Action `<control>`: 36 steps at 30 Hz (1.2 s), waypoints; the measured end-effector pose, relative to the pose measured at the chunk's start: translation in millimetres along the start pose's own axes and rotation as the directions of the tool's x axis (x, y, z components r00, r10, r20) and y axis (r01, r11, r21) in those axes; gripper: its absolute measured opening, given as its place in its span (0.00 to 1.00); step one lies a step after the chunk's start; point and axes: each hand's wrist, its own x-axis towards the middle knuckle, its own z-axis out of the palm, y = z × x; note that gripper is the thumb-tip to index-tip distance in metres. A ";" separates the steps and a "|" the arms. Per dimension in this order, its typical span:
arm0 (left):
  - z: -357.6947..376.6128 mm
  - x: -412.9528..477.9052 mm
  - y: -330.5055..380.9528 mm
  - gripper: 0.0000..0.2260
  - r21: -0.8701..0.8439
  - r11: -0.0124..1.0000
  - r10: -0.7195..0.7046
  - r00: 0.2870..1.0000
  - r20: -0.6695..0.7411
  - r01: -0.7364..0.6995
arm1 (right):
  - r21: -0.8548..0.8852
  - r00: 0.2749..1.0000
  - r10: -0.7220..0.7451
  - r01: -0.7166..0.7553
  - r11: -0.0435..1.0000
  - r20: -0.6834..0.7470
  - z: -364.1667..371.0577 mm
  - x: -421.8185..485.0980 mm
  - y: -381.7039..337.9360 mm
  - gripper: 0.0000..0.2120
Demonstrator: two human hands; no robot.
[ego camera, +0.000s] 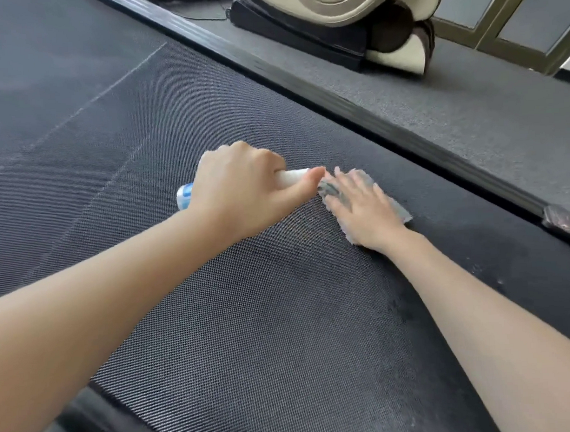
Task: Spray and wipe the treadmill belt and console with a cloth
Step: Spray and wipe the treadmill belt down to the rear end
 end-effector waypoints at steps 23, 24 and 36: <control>-24.2 5.8 -1.2 0.30 0.028 1.000 0.008 1.000 0.013 -0.009 | 0.060 0.975 -0.219 0.220 0.974 -0.026 10.3 -61.1 -48.8 0.26; -24.5 5.9 1.0 0.30 0.029 1.000 0.010 1.000 0.019 -0.010 | 0.071 0.933 -0.358 0.359 0.931 -0.027 15.0 -84.6 -66.1 0.27; -17.0 4.4 -7.0 0.29 0.009 1.000 0.005 1.000 0.011 -0.005 | -0.027 0.995 0.098 -0.098 0.995 0.012 1.3 -31.6 7.9 0.26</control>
